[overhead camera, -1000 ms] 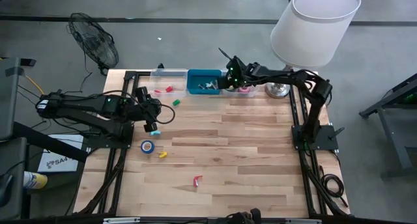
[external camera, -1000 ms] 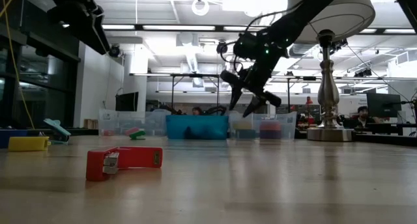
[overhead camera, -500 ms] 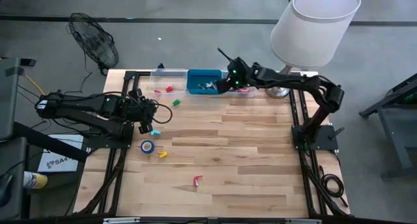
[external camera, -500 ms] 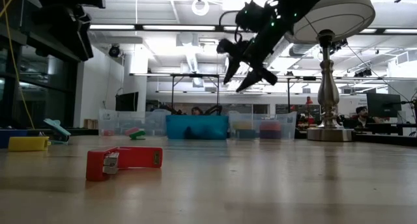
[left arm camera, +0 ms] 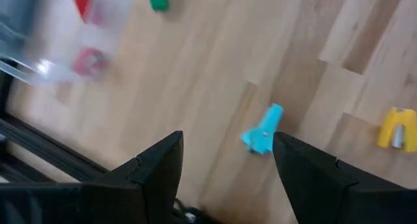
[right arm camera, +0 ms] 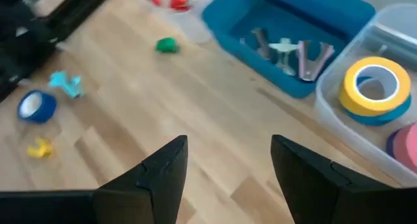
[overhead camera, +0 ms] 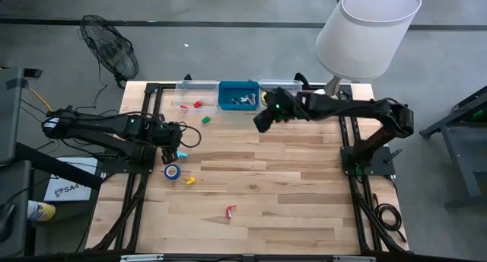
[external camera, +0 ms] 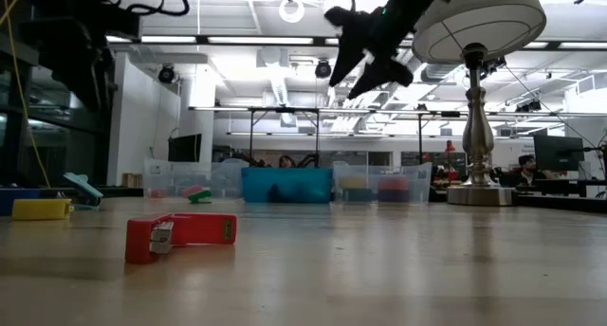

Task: Pick and place Stapler, Stapler remover, tape
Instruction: Put the dark blue tape into the right transparent bin

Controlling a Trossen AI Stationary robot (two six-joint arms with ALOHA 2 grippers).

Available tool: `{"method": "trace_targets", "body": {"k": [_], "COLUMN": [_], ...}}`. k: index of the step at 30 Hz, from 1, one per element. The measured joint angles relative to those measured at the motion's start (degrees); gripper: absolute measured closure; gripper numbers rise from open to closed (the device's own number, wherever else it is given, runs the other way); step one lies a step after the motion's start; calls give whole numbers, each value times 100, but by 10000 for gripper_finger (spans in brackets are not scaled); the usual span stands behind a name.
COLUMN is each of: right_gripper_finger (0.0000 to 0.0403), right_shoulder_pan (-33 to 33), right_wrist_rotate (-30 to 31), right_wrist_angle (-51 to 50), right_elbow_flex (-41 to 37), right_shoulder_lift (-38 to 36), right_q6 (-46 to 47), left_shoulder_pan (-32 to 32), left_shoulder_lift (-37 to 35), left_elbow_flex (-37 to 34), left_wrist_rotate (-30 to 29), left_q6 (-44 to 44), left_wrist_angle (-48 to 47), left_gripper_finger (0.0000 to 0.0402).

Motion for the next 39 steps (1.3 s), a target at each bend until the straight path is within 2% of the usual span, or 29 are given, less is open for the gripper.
{"method": "trace_targets", "body": {"k": [8,12,15,27,33,39], "right_gripper_finger": [191,190,192,190,192,191], "right_shoulder_pan": [970,1337,1592,2250,2368,2457], "right_wrist_rotate": [795,867,949,1320,1333,1314], "right_wrist_angle": [-480,-694,-751,-729,-614,-555], "right_elbow_flex": [2,2,2,2,2,2], "right_shoulder_lift": [-261,-262,-262,-257,-257,-255], "right_q6": [-226,-390,-511,-715,-705,-693], "left_shoulder_pan": [-4,-50,-326,-1813,-2300,-2510], "left_shoulder_lift": [0,2,4,274,927,1701], "left_elbow_flex": [-324,-516,-572,-583,-583,-583], "left_wrist_rotate": [685,1305,1543,1562,1661,1513], "left_q6": [-416,-340,-209,-52,-68,-77], "left_wrist_angle": [16,111,233,221,470,710], "left_gripper_finger": [170,170,170,170,170,170]}}
